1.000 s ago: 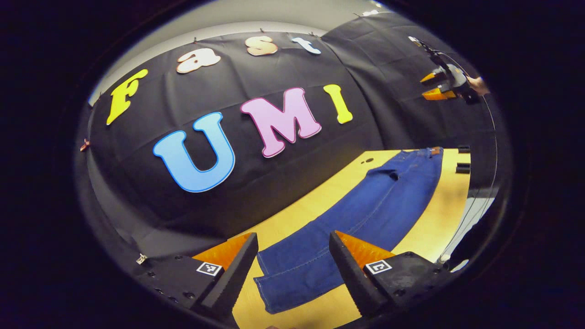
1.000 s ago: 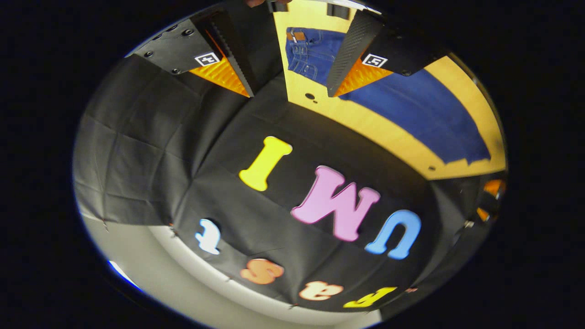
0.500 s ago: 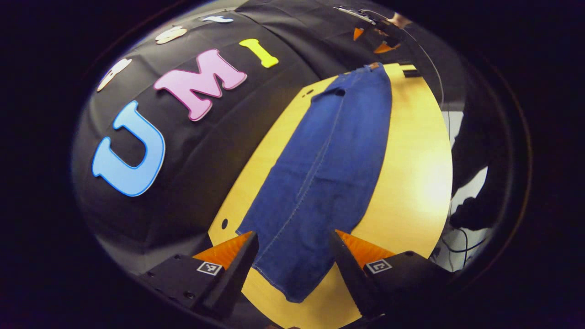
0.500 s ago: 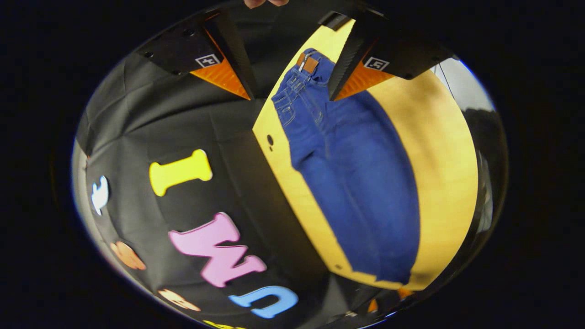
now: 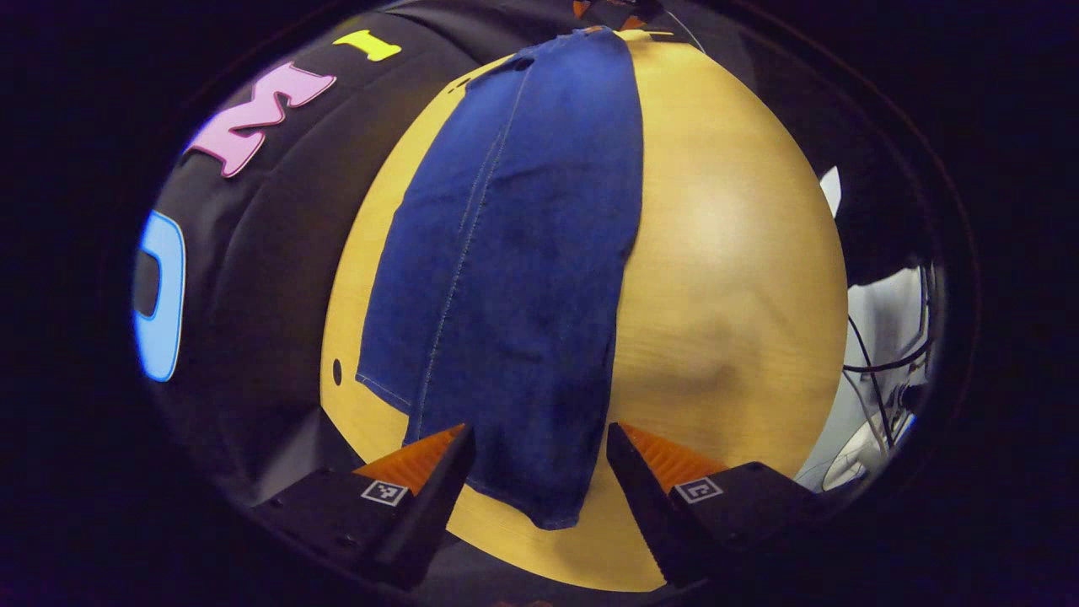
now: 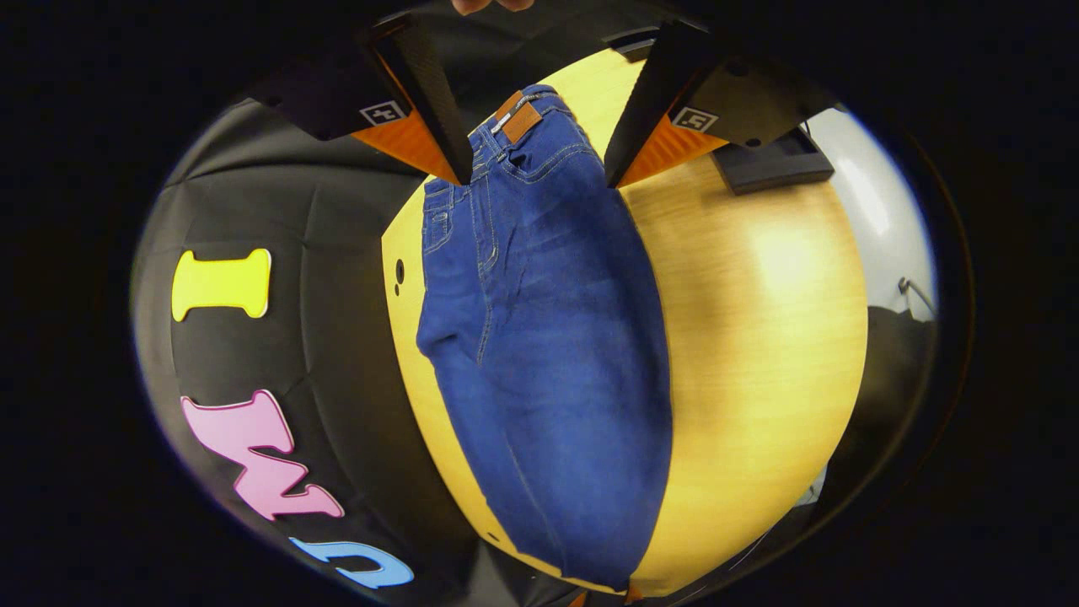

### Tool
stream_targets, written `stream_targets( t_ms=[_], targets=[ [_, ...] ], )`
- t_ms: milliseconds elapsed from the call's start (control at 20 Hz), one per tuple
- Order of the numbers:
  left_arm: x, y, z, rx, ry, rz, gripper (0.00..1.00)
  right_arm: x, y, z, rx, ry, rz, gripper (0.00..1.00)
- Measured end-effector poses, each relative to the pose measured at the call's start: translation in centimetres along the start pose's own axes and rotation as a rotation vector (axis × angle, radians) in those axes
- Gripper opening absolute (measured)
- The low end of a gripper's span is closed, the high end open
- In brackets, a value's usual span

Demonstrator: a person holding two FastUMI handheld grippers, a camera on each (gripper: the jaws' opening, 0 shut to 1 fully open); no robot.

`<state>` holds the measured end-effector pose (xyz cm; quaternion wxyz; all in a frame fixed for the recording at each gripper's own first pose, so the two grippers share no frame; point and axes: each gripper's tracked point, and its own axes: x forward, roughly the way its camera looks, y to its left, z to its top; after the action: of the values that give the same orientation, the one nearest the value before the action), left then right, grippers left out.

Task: Grasp the waist and the cuffs of the jeans and fold them to make the two legs overlap; first hold the waist and fold one-third of the jeans toward the cuffs, then hold the cuffs and fold the remaining one-third in the same direction to finish folding.

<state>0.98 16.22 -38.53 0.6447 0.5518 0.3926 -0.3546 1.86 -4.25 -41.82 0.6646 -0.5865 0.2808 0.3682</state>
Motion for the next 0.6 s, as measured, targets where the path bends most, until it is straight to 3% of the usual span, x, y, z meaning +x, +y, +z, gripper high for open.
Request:
stream_targets(
  t_ms=[100, 200, 350, 500, 600],
  targets=[
    [0.2, 0.0, 0.6, 0.116, -0.026, -0.010, 0.94, 0.3, 0.5, -1.1, -0.047, 0.013, 0.026, 0.97],
    [0.3, -0.1, 0.8, 0.161, -0.033, -0.046, 0.92, 0.7, 0.9, -2.5, -0.064, 0.034, 0.050, 0.97],
    [0.4, 0.1, 0.7, 0.161, -0.044, -0.110, 0.91, 1.8, 1.1, -4.6, -0.084, 0.082, 0.073, 0.97],
    [1.1, -0.6, 0.7, 0.143, -0.023, -0.190, 0.76, 2.6, 1.2, -5.7, -0.101, 0.102, 0.079, 0.96],
    [1.2, -0.5, 0.7, 0.151, -0.011, -0.204, 0.72, 3.0, 0.8, -5.6, -0.118, 0.096, 0.066, 0.96]
  ],
)
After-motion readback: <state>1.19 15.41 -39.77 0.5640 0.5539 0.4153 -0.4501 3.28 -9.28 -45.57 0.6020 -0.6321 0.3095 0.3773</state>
